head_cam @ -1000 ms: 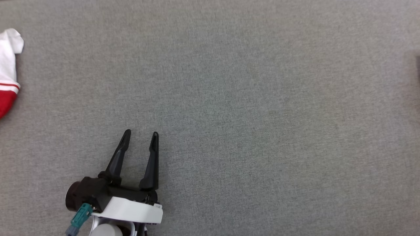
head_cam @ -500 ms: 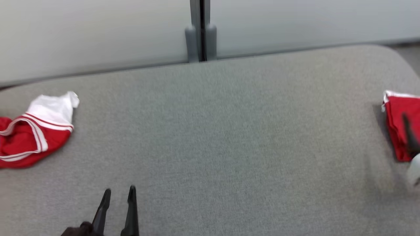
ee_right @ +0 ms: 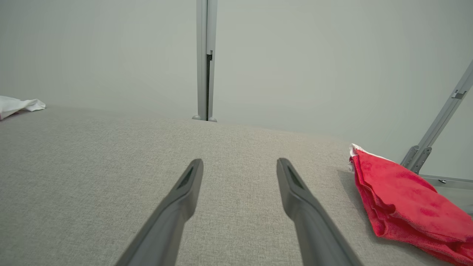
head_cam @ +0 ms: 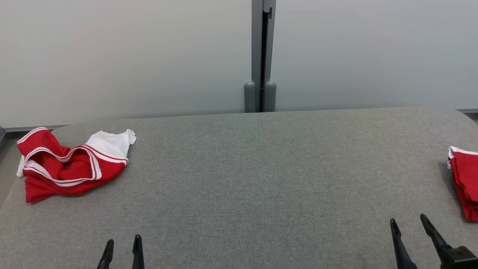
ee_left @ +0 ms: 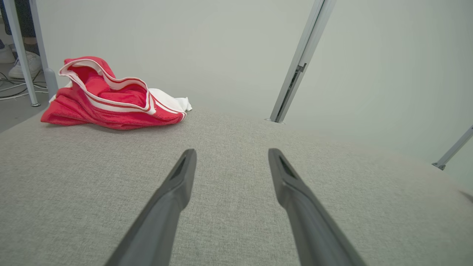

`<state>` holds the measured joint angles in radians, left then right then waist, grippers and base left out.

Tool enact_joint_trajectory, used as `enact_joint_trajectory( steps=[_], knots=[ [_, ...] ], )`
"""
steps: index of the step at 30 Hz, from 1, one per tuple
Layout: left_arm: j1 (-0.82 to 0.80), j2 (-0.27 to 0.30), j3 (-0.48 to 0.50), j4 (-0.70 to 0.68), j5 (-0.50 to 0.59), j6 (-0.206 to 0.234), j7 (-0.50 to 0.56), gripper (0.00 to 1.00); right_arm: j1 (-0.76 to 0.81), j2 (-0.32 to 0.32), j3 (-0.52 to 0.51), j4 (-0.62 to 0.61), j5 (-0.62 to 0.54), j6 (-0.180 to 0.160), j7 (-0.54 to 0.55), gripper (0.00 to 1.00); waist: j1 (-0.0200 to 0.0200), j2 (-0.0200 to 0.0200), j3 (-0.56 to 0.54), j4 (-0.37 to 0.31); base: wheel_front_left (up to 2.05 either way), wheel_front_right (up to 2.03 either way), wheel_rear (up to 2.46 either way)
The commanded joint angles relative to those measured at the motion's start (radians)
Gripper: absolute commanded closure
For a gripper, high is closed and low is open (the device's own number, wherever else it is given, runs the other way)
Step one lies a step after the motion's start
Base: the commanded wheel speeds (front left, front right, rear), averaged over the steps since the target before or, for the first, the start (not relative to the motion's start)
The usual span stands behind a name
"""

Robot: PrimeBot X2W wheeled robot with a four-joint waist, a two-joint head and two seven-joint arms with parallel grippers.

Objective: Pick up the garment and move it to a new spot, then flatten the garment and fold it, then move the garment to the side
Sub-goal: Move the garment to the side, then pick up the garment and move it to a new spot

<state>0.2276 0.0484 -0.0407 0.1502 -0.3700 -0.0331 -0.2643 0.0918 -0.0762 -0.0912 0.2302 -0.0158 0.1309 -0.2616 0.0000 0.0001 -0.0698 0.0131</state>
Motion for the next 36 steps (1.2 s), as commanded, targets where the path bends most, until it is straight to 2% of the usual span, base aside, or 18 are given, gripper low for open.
enact_joint_trajectory(
  steps=[1, 7, 17, 22, 32, 36],
  knots=[
    [0.004, 0.004, 0.004, 0.001, 0.001, -0.002, 0.0, 0.0, 0.009, -0.003, -0.006, -0.009, -0.005, 0.0, -0.005, 0.0, 0.0, -0.0001, -0.012, 0.01, 0.0, 0.0, 0.0],
    [0.002, 0.004, 0.001, 0.01, -0.007, -0.008, 0.0, 0.0, 0.047, 0.022, 0.001, -0.008, -0.009, 0.0, -0.005, 0.0, 0.0, -0.0001, -0.019, 0.01, 0.0, 0.0, 0.0],
    [-0.016, 0.004, -0.012, 0.011, 0.0, -0.009, 0.0, 0.0, 0.036, 0.024, 0.024, -0.003, 0.029, 0.0, -0.005, 0.0, 0.0, -0.0001, -0.011, 0.022, 0.0, 0.0, 0.0],
    [-0.027, 0.004, -0.017, 0.01, 0.007, -0.009, 0.0, 0.0, 0.06, 0.024, 0.032, -0.006, 0.044, 0.0, -0.005, 0.0, 0.0, -0.0001, -0.014, 0.089, 0.0, 0.0, 0.0],
    [0.027, 0.004, 0.014, -0.006, 0.009, -0.007, 0.0, 0.0, 0.04, 0.023, 0.121, -0.008, 0.093, 0.0, -0.005, 0.0, 0.0, -0.0001, -0.023, 0.272, 0.0, 0.0, 0.0],
    [0.031, 0.004, 0.014, -0.016, 0.007, -0.011, 0.0, 0.0, 0.037, 0.023, 0.125, -0.007, 0.088, 0.0, -0.005, 0.0, 0.0, -0.0001, -0.011, 0.294, 0.0, 0.0, 0.0]
  ],
)
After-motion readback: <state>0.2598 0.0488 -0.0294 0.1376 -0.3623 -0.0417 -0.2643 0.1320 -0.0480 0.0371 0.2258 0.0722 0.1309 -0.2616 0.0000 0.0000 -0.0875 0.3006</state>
